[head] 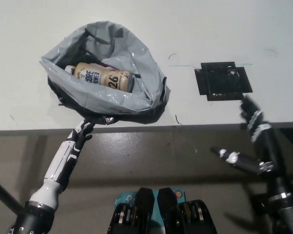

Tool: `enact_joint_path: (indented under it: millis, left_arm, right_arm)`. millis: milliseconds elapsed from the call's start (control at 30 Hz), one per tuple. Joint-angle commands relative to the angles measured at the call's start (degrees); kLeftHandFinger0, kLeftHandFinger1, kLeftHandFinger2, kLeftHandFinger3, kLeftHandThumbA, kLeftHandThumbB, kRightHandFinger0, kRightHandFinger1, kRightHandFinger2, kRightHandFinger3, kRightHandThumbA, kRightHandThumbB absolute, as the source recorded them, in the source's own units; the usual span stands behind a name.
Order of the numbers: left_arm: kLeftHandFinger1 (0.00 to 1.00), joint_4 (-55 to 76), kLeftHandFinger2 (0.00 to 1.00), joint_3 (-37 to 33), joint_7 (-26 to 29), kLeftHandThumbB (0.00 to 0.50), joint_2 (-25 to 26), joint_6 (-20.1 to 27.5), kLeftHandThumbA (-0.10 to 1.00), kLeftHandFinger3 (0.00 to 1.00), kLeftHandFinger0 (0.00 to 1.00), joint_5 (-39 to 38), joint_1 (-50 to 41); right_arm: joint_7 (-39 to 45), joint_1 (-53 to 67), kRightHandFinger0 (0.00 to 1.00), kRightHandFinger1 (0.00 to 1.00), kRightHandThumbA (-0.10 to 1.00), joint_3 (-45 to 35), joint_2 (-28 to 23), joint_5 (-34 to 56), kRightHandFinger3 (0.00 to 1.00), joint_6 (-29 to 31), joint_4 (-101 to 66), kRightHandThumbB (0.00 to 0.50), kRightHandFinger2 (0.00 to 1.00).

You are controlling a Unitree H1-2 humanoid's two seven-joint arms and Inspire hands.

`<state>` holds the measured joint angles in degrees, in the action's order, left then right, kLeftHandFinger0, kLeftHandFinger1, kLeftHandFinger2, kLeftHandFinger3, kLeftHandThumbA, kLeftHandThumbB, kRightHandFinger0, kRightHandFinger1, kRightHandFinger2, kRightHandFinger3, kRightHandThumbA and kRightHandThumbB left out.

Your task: Use the right hand to pick up a bottle of protein shake and place it into a plastic bag on the left side

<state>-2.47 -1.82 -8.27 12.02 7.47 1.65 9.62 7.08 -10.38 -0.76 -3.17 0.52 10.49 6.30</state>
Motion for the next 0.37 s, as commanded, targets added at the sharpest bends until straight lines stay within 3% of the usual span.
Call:
enact_joint_path:
  millis: [0,33,67,233,333]
  left_arm:
    - [1.00,1.15,1.00,0.86,-0.20,0.226,0.94,1.53,1.00,1.00,1.00,-0.58,1.24]
    - [1.00,1.33,1.00,0.88,-0.17,0.224,0.88,1.36,1.00,1.00,1.00,-0.64,1.20]
    - [1.00,1.48,1.00,0.88,-0.08,0.224,0.77,1.17,1.00,1.00,1.00,-0.59,1.15]
    - [1.00,1.61,1.00,0.93,0.18,0.225,0.45,1.12,1.00,1.00,1.00,-0.45,0.36]
    - [1.00,1.31,1.00,0.69,0.23,0.231,0.16,1.55,1.00,1.00,1.00,-0.29,-0.31]
  right_arm:
    - [0.73,-0.96,1.00,1.00,0.98,0.52,0.10,1.45,1.00,6.72,4.07,0.237,1.00]
    - [0.56,-1.19,1.00,1.00,0.96,0.67,0.03,0.99,1.00,6.92,5.30,0.187,1.00]
    - [0.52,-1.40,1.00,1.00,0.95,0.79,-0.13,0.71,1.00,7.29,6.29,0.180,1.00]
    - [0.22,-1.04,1.00,1.00,0.93,1.67,-0.19,-0.50,1.00,9.07,8.54,0.214,1.00]
    - [0.14,0.11,1.00,1.00,0.91,2.15,-0.35,-1.15,1.00,9.94,8.57,0.202,1.00]
